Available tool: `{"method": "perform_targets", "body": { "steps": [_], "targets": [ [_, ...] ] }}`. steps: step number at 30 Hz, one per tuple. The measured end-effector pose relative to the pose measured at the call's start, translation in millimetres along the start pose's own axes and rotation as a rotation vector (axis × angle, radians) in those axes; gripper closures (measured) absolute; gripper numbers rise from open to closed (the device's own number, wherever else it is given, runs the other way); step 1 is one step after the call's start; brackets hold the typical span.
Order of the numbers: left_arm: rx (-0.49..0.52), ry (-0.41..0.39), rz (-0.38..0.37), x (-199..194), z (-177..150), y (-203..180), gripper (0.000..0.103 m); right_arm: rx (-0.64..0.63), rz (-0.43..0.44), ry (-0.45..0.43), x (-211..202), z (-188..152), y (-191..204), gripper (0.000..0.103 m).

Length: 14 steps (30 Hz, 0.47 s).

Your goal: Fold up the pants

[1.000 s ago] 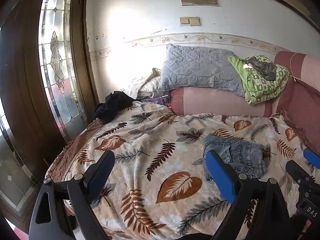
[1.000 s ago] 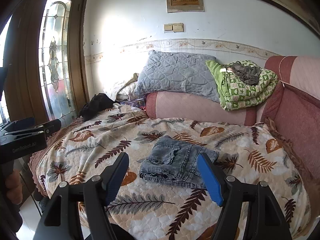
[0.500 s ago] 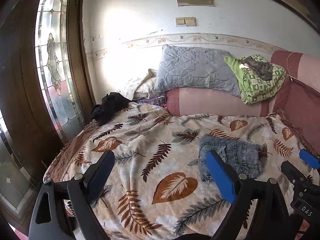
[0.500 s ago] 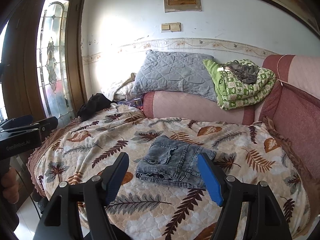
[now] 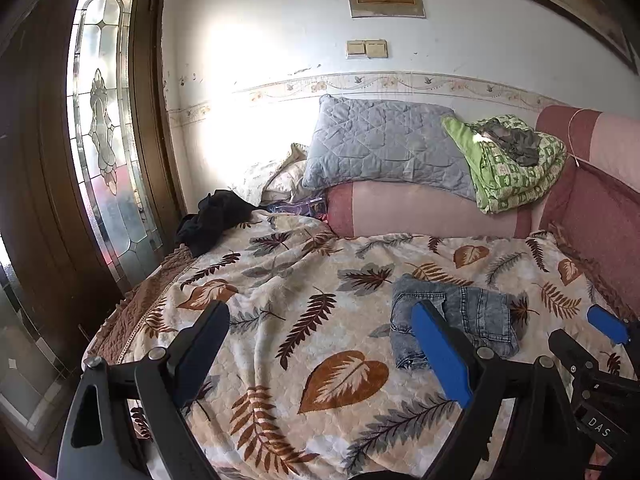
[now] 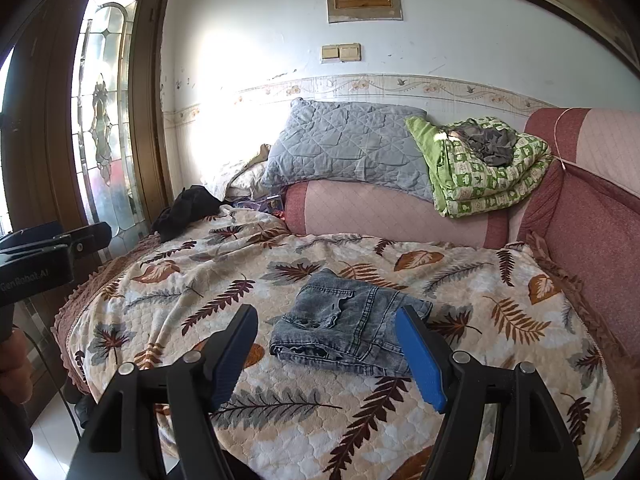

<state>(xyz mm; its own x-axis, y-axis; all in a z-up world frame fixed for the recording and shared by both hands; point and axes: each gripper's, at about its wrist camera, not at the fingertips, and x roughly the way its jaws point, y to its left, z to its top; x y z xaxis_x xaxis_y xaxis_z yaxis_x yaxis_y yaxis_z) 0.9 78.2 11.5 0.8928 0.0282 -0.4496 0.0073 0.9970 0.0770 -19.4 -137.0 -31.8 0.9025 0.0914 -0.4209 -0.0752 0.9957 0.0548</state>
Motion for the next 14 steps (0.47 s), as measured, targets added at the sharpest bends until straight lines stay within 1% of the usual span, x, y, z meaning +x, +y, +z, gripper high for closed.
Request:
{"method": "perform_targets", "body": {
  "steps": [9,12,14],
  "targets": [
    [0.003,0.007,-0.017,4.8,0.5,-3.3,0.010,-0.004,0.006,0.014,8.9,-1.4,0.5,0.028],
    [-0.006,0.029,-0.042,12.0,-1.8,-3.4,0.010,-0.005,0.010,0.017,12.3,-2.0,1.9,0.028],
    [-0.010,0.048,-0.046,20.2,-4.0,-3.2,0.010,-0.006,0.010,0.019,15.6,-2.1,1.8,0.028]
  ]
}}
